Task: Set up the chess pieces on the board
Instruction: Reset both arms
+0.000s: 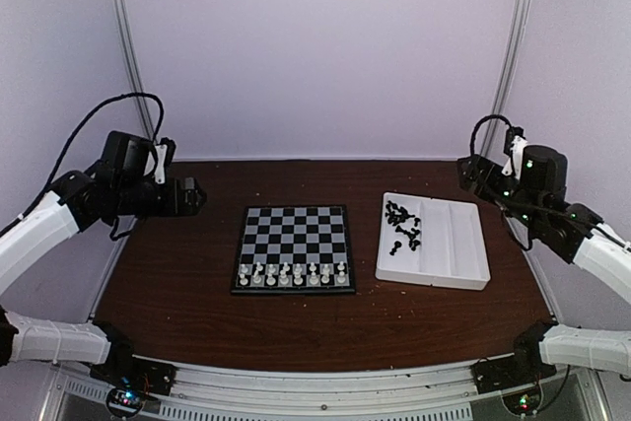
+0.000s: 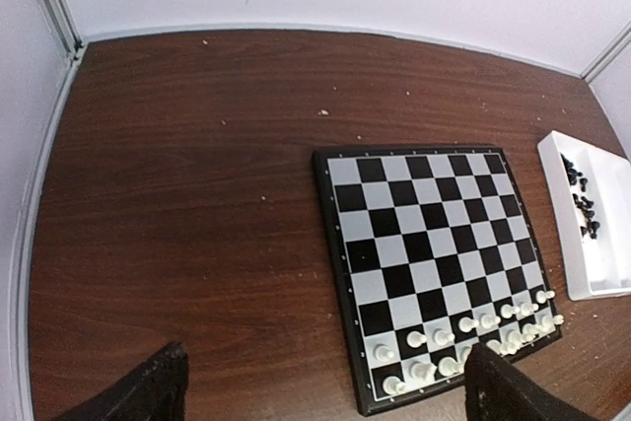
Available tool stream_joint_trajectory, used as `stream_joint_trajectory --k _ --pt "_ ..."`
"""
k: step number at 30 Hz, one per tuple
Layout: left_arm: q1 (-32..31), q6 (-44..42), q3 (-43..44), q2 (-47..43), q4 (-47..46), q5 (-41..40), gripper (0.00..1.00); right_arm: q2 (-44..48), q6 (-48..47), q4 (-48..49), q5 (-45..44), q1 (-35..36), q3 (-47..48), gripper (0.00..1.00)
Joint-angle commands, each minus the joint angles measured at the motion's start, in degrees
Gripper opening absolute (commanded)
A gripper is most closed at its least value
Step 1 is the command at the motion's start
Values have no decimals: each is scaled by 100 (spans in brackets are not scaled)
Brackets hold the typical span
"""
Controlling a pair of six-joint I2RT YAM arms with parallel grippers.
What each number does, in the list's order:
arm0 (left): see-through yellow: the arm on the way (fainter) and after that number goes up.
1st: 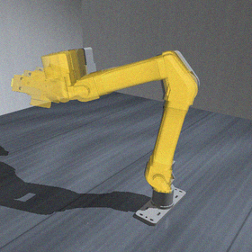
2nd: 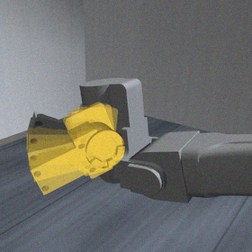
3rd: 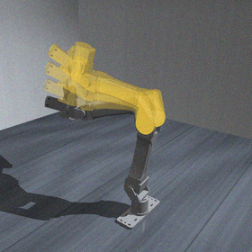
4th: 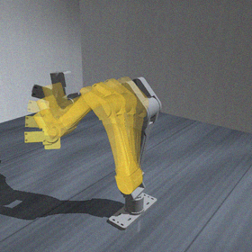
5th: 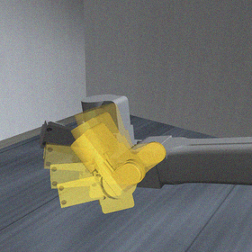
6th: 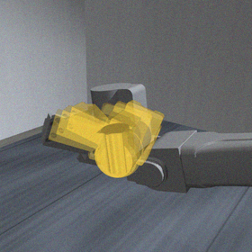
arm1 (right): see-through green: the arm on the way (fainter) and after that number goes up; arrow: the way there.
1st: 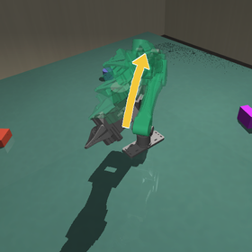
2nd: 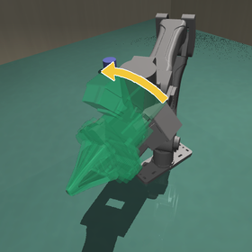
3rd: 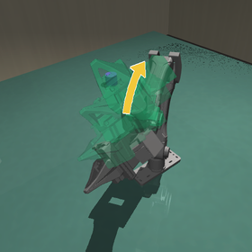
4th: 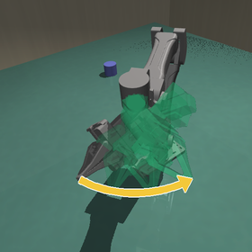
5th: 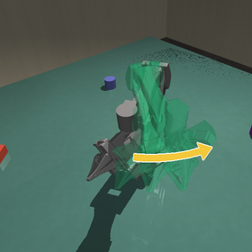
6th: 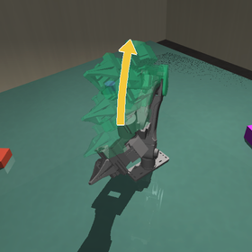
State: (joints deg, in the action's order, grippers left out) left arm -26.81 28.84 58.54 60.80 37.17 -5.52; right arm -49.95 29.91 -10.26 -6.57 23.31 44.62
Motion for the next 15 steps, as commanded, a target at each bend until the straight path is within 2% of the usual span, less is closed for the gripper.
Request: stream_joint_trajectory --k 1,5,7,9,12,15 --pt "44 -752 -1067 -787 -1781 -541 98 155 -1018 1088 -1032 -28 -671 100" --pt "44 -1166 -1860 -1335 -2191 -1543 98 354 -2512 2226 -1233 -31 -1257 100" --pt "44 -1299 -2250 -1336 -2476 -2212 98 377 -3305 2892 -1478 -34 -1658 100" --pt "64 -1651 -2640 -1231 -2934 -2455 98 292 -3849 3789 -1744 -102 -2138 100" --pt "92 -1471 -2806 -926 -3278 -3051 98 66 -3595 4302 -1694 -493 -2566 100" --pt "105 -1778 -2938 -440 -4033 -3648 98 -227 -3382 4487 -1399 -916 -2856 100"
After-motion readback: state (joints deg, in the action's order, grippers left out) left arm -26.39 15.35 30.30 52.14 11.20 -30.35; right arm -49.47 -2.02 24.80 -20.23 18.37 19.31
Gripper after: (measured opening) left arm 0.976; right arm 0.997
